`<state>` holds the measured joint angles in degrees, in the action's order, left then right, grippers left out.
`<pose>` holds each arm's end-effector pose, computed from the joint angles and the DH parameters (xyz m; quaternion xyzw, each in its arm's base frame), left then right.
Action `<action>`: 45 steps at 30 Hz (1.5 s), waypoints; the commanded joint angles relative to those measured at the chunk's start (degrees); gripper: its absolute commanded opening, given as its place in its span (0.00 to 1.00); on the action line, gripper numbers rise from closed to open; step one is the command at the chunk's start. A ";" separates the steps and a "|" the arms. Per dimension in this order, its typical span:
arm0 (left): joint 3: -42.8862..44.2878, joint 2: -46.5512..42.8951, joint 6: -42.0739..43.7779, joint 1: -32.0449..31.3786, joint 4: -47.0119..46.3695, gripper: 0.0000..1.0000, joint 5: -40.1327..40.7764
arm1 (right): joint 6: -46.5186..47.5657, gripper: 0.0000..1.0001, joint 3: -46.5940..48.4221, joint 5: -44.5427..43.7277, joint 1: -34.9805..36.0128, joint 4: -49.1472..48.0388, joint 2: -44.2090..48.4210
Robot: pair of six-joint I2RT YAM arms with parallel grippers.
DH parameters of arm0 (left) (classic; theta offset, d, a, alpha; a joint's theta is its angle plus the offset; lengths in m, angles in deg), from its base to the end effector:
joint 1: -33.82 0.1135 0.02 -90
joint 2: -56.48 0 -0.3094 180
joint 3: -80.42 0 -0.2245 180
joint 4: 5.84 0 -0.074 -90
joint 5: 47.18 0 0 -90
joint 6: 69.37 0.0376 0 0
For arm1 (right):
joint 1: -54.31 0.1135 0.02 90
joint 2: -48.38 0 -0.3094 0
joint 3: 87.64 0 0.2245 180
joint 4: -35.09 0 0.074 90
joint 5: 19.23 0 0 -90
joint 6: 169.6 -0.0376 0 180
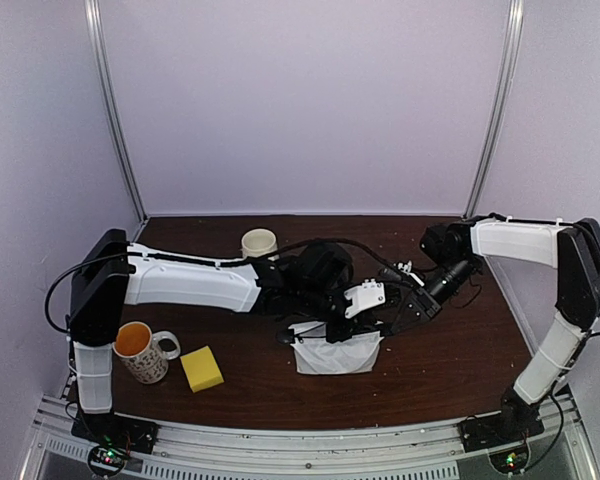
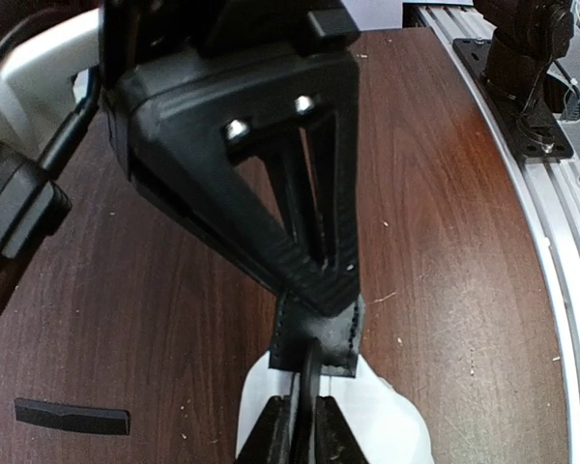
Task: Sort the hair-cutting tools
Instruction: Adjust the comb in the kit bag.
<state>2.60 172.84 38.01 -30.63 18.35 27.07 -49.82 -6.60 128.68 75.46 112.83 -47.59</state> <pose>0.1898 -0.4207 0.2673 0.6291 0.6348 -0.2853 0.3462 0.2354 0.1252 0.2695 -0.3659 0.7946 0.4842 0.0161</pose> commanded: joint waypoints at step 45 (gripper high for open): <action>1.32 -6.96 -2.84 0.46 10.30 0.33 5.94 | 11.05 0.00 3.76 9.15 -4.63 12.10 -0.76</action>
<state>6.40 172.18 36.59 -30.58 30.52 33.93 -34.61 -2.27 137.49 71.39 128.59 -51.35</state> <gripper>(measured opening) 0.313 0.011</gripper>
